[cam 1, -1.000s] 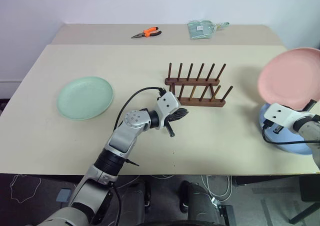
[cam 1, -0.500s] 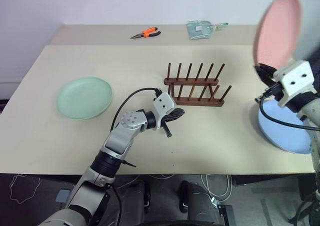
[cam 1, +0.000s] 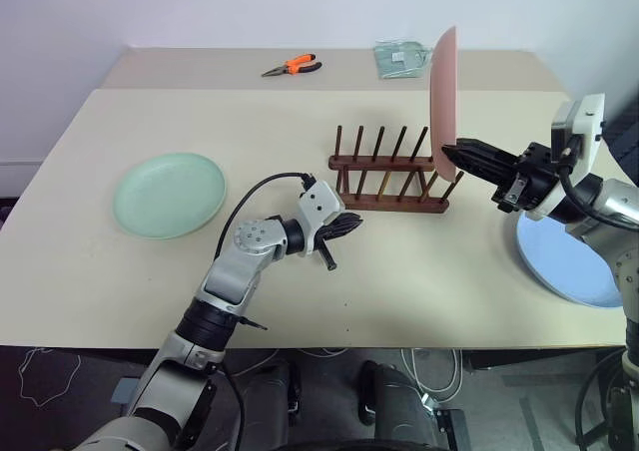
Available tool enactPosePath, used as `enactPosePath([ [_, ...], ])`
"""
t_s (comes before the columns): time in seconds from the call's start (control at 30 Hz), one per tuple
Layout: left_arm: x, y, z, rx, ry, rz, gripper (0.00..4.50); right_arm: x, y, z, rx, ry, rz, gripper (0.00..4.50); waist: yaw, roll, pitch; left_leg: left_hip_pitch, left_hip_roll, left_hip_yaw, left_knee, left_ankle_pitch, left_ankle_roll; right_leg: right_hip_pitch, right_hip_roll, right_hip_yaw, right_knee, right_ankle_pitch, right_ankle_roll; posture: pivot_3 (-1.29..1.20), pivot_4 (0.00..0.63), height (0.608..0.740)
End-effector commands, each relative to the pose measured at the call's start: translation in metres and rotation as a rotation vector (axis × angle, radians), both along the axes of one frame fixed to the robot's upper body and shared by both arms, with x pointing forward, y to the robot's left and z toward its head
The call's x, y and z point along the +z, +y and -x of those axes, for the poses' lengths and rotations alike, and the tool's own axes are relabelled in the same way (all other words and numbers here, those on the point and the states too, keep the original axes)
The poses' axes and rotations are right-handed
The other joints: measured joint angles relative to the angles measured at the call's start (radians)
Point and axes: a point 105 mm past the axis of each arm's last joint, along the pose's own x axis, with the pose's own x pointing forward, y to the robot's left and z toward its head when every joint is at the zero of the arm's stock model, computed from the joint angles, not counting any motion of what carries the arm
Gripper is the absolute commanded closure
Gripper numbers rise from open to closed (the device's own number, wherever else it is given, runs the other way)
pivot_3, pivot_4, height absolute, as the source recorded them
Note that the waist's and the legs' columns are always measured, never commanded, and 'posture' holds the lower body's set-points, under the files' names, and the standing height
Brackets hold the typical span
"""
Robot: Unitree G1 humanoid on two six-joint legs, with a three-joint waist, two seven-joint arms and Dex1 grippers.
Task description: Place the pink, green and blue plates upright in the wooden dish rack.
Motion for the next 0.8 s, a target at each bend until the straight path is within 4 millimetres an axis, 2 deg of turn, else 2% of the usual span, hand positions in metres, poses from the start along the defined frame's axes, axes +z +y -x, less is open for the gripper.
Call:
enactPosePath([
  [0.03,0.014,-0.001,0.003,-0.010,-0.049,0.032,4.31,0.010,-0.002,-0.001,0.046,-0.023,-0.031,4.43,0.001,0.000,0.000,0.000,0.000,0.000,0.000,0.000,0.000,0.000,0.000,0.000,0.000,0.000,0.000,0.00,0.150,0.740],
  [0.2,0.014,-0.001,0.003,-0.015,-0.051,0.030,4.31,0.008,-0.009,-0.007,0.095,0.044,-0.082,4.43,0.001,0.000,0.000,0.000,0.000,0.000,0.000,0.000,0.000,0.000,0.000,0.000,0.000,0.000,0.000,0.00,0.150,0.740],
  [0.43,0.015,-0.003,0.003,-0.018,-0.055,0.026,4.31,0.024,-0.027,-0.008,0.152,0.104,-0.268,4.43,0.000,0.000,0.000,0.000,0.000,0.000,0.000,0.000,0.000,0.000,0.000,0.000,0.001,0.000,0.000,0.00,0.150,0.740],
  [0.6,0.014,-0.003,0.004,-0.021,-0.055,0.024,4.31,0.023,-0.041,-0.010,0.144,0.162,-0.342,4.43,0.001,0.000,0.000,0.000,0.000,0.000,0.000,0.000,0.000,0.000,0.000,0.000,0.001,0.000,0.000,0.00,0.150,0.740],
  [0.7,0.014,-0.003,0.004,-0.022,-0.057,0.023,4.31,0.019,-0.048,-0.014,0.099,0.162,-0.338,3.58,0.000,0.000,0.000,0.000,0.000,0.000,0.000,0.000,0.000,0.000,0.000,0.000,0.001,0.000,0.000,0.00,0.150,0.740],
  [0.8,0.015,-0.003,0.004,-0.022,-0.060,0.023,4.31,0.024,-0.059,-0.026,-0.036,0.069,-0.314,2.20,0.000,0.000,0.000,0.000,0.000,0.000,0.000,0.000,0.000,0.000,0.000,0.000,0.001,0.000,0.000,0.00,0.150,0.740],
])
